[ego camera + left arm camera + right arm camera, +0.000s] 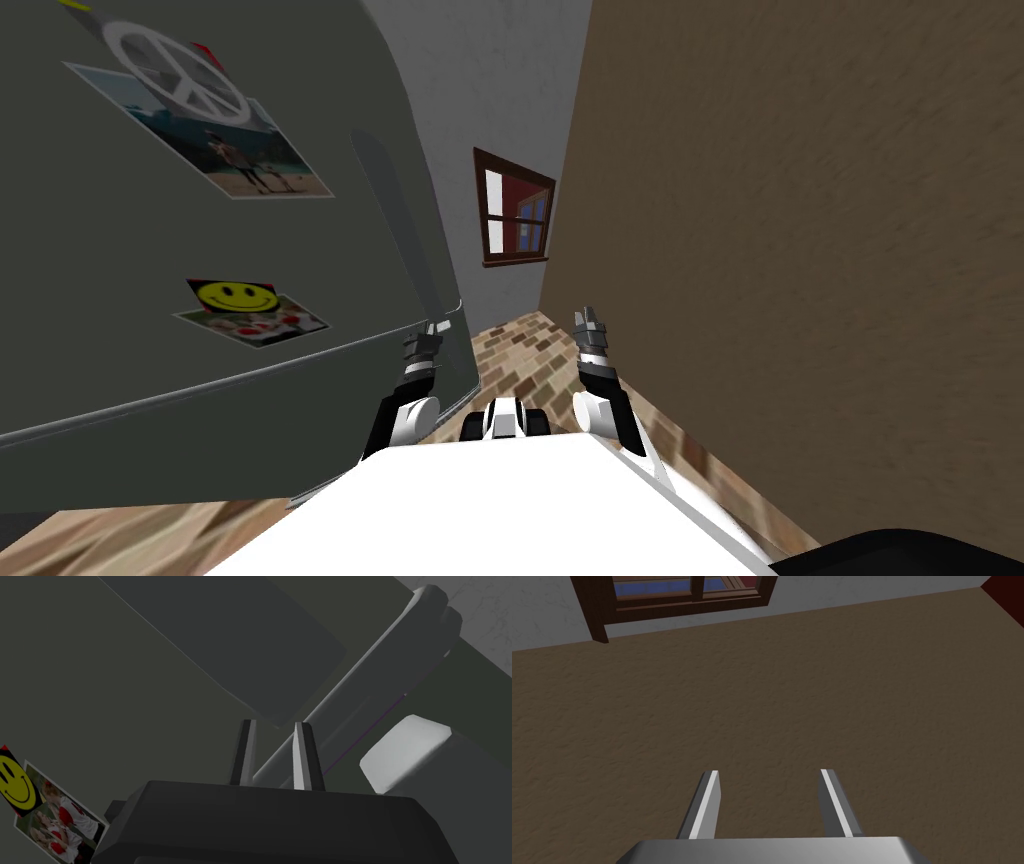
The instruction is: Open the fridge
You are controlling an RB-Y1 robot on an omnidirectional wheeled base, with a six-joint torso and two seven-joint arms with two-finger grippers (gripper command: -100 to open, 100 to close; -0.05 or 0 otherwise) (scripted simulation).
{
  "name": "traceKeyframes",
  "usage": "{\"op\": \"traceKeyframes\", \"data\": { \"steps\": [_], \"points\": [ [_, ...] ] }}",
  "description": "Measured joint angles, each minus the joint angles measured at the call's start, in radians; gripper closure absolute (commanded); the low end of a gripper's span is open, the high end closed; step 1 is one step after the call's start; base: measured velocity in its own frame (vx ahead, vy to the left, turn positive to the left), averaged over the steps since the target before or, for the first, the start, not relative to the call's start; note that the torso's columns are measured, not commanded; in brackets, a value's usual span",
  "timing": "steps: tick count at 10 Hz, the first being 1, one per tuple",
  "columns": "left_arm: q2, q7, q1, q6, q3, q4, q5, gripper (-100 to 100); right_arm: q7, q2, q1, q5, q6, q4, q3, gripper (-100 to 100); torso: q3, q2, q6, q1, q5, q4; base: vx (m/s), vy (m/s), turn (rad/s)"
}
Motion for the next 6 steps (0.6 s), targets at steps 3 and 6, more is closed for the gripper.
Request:
{"op": "traceKeyframes", "data": {
  "steps": [3, 6],
  "points": [
    [0.019, 0.008, 0.013, 0.003, -0.031, -0.016, -0.002, 100, 0.000, 0.000, 0.000, 0.000, 0.000, 0.000, 0.000, 0, 0.004, 0.008, -0.001, 0.004, 0.000, 0.004, -0.274, 0.111, -0.153],
    [0.054, 0.023, 0.018, 0.028, -0.077, -0.033, -0.004, 100, 0.000, 0.000, -0.001, 0.000, 0.000, 0.000, 0.000, 0, 0.002, 0.005, -0.005, 0.004, -0.001, 0.005, -0.357, 0.063, -0.164]
  ]
}}
